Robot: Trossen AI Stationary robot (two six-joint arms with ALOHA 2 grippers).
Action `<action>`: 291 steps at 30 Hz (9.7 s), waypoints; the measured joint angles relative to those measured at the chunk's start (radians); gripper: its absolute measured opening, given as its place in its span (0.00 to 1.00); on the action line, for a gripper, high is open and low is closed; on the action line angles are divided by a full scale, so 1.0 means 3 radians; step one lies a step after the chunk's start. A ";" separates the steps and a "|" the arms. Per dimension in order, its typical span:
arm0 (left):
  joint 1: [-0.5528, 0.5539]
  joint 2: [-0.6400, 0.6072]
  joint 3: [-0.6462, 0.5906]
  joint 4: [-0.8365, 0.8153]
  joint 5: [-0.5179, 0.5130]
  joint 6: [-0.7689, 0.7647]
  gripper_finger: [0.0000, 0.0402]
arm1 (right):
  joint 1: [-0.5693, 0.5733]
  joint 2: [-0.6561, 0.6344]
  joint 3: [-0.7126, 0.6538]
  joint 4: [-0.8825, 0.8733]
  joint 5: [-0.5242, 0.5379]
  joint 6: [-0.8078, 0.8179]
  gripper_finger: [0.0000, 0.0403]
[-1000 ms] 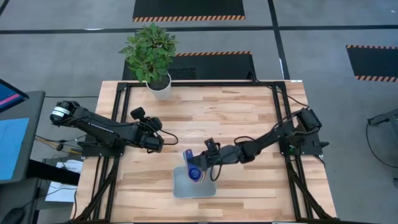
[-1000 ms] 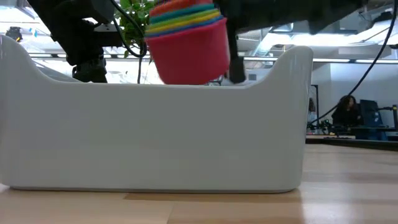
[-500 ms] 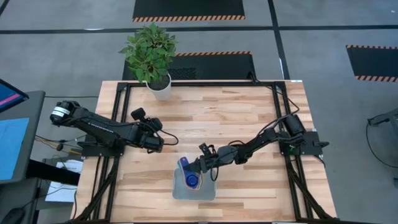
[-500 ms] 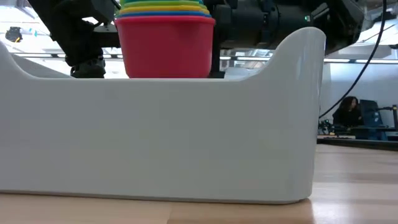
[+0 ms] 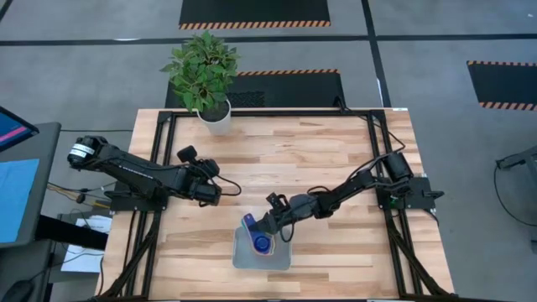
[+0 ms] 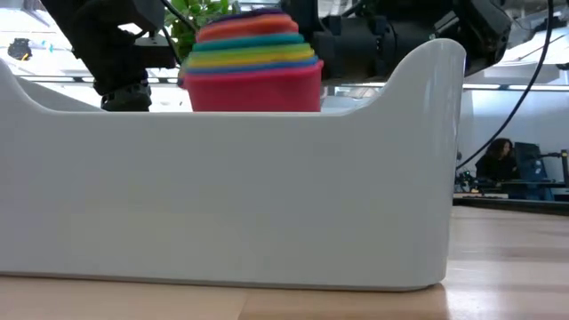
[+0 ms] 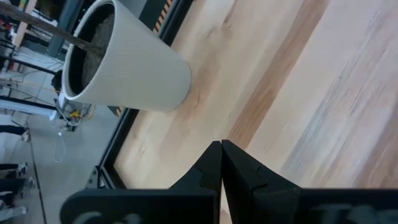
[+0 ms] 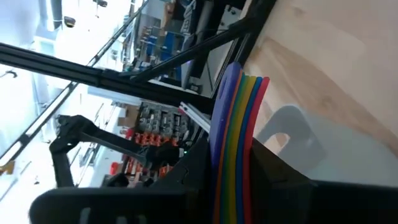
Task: Nest measuring cups in basket
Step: Put the stacked measuring cups into the gray bin, then adjust the stacked measuring cups in the gray bin
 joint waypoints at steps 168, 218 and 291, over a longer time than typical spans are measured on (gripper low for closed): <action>-0.0364 0.0258 0.0018 0.2708 0.1857 0.1939 0.00 | 0.0254 -0.1844 -0.1262 -0.0631 0.0452 -0.3629 0.25; -0.1385 0.1380 0.0593 0.3423 0.2241 0.1702 0.00 | 0.0467 -0.0612 0.0754 -0.3367 0.0684 -0.3452 0.17; -0.1375 0.2344 0.2035 0.1962 0.0545 0.1756 0.00 | 0.0429 -0.0549 0.0785 -0.3630 -0.0291 -0.2929 0.17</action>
